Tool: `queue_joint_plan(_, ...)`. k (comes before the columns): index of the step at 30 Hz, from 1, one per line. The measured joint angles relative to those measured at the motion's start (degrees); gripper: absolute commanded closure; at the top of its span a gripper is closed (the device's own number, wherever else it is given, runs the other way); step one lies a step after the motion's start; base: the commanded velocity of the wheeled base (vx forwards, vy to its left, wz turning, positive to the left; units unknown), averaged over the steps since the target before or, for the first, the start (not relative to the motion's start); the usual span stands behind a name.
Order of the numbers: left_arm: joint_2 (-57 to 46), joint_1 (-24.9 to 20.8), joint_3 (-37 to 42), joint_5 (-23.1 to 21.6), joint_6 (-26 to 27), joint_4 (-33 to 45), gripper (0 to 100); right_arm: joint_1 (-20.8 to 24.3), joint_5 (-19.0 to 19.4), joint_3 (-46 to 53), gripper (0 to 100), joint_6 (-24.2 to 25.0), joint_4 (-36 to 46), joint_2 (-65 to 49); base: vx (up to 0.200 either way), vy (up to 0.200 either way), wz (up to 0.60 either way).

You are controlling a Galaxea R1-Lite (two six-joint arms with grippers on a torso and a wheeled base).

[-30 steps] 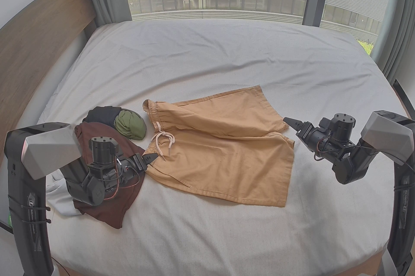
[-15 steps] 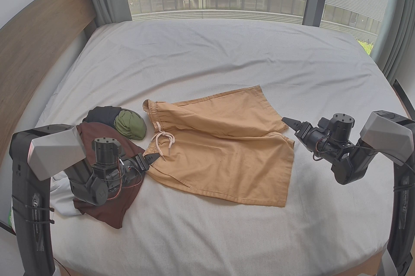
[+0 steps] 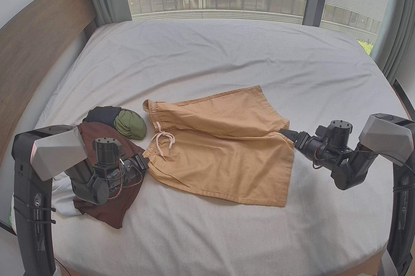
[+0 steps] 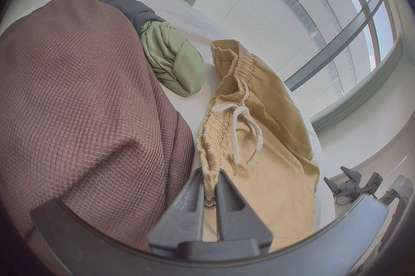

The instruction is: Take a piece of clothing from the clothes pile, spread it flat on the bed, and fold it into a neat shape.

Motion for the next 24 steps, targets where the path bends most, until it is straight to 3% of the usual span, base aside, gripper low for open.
queue_joint_plan(7, -0.05, -0.16, 0.40, 0.06, -0.02, -0.74, 100, 1.60, 0.11, 5.11, 0, -8.11, 7.84, -0.16, 0.000, 0.000, 0.00)
queue_joint_plan(24, -0.13, -0.40, 0.90, 0.06, -0.02, -1.23, 100, 2.88, 0.17, 8.94, 0, -10.73, 21.93, -3.28, 0.000, 0.000, 0.00)
